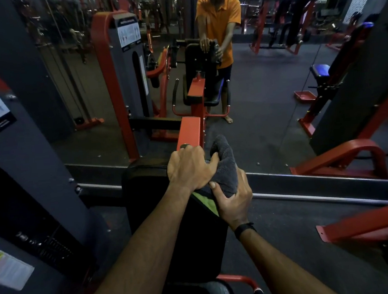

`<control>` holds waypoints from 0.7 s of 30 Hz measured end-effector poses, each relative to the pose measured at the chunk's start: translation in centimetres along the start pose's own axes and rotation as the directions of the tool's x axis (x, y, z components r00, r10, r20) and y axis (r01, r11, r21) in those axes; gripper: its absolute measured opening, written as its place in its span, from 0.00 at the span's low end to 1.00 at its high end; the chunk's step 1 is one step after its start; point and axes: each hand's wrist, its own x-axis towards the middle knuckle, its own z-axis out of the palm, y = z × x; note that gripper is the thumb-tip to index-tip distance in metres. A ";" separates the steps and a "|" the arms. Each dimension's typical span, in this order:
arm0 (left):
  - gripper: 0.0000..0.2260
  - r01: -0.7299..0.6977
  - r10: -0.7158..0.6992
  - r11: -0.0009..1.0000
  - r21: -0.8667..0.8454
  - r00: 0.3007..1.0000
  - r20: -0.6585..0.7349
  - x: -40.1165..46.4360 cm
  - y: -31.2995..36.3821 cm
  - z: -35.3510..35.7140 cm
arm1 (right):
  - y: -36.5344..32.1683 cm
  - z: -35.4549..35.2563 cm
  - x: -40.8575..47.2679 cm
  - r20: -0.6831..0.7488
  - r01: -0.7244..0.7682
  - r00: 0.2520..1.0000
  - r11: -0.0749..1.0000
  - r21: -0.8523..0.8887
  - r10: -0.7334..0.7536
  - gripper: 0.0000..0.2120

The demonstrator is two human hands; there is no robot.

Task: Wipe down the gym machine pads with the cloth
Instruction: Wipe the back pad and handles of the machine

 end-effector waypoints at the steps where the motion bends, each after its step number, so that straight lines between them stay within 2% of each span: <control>1: 0.25 -0.001 0.001 1.000 0.000 1.000 0.000 0.0 0.0 0.0 | 0.0 0.0 0.0 -0.001 0.001 1.000 1.000 0.001 -0.001 0.38; 10: 0.28 0.035 -0.035 0.999 -0.008 0.999 -0.014 0.0 -0.1 0.4 | 0.0 -0.1 0.0 0.016 -0.016 1.000 0.999 0.028 0.015 0.38; 17: 0.23 0.019 -0.019 0.999 -0.028 0.999 0.031 0.1 -0.3 0.1 | 0.3 0.0 -0.3 0.011 -0.033 0.999 0.999 0.034 0.033 0.39; 21: 0.27 0.019 -0.017 0.998 -0.054 1.000 0.024 0.0 -0.5 0.1 | 1.4 0.0 -1.3 0.009 -0.106 0.994 0.987 0.122 0.106 0.41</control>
